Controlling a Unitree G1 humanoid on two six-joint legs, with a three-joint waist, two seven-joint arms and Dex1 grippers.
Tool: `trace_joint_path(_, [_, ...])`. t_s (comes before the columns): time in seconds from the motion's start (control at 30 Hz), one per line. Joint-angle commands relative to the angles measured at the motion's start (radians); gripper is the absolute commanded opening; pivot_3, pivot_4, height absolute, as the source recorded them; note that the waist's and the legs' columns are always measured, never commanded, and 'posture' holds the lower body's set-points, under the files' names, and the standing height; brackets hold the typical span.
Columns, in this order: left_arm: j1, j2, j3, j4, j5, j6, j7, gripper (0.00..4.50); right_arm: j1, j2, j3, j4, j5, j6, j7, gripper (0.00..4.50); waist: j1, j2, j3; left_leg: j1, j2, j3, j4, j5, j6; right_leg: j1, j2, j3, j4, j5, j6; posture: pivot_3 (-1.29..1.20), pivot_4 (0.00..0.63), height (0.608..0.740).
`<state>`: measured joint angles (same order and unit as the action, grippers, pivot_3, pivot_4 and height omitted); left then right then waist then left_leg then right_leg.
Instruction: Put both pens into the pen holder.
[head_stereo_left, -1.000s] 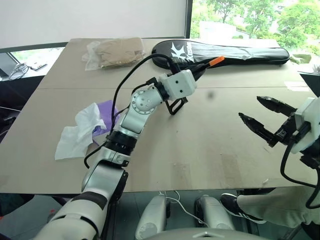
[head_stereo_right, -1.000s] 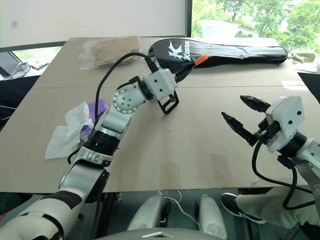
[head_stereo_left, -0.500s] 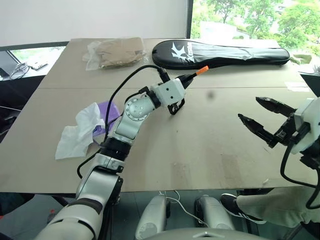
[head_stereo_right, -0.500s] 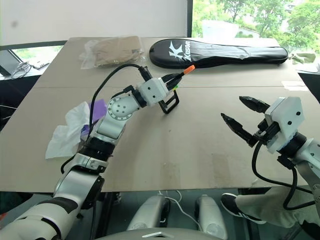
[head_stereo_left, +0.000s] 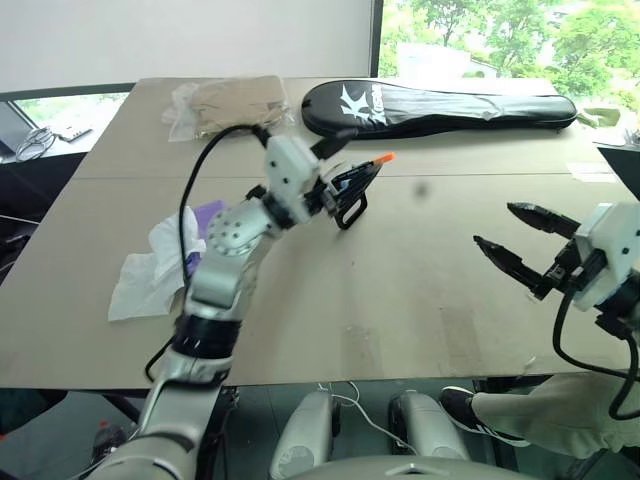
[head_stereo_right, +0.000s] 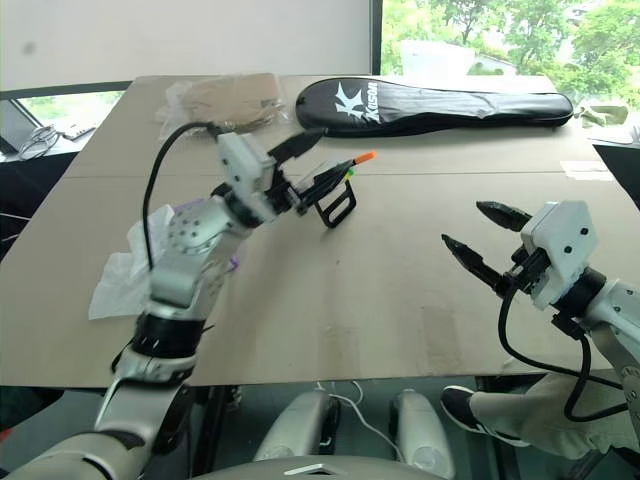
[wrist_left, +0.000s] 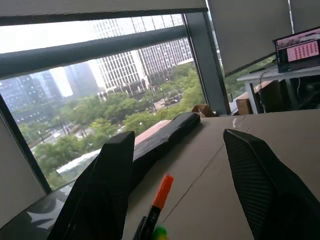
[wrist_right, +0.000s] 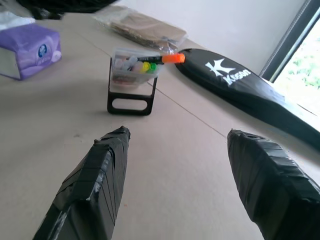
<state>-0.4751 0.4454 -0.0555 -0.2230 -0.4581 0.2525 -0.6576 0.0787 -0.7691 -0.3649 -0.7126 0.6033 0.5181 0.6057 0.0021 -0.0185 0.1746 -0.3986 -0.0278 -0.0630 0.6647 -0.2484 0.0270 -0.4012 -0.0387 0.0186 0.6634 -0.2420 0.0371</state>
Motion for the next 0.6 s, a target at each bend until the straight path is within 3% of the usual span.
trace_joint_path(0.03, [0.13,0.093,0.083,-0.165,-0.13,0.198,-0.009,2.94,0.021,-0.004,-0.002,0.014,-0.025,-0.034,0.03,3.35,-0.002,0.0,0.0,0.0,0.001,0.0,0.0,0.0,0.0,0.0,0.001,0.0,0.0,0.0,0.0,0.0,0.15,0.74])
trace_joint_path(0.37, [0.49,0.223,0.188,-0.319,-0.146,0.258,-0.044,2.94,0.058,0.006,0.012,0.086,-0.06,-0.094,0.107,3.35,-0.001,0.001,0.0,0.002,0.001,0.001,0.0,0.0,0.0,0.002,0.0,0.001,-0.001,-0.001,-0.001,0.0,0.15,0.74])
trace_joint_path(0.6, [0.453,0.206,0.215,-0.339,-0.185,0.312,0.006,2.94,0.052,0.014,0.027,0.128,-0.09,-0.116,0.121,3.35,0.014,0.001,0.0,0.001,0.002,0.001,0.0,0.0,0.0,0.002,0.0,0.001,-0.002,-0.001,-0.003,0.0,0.15,0.74])
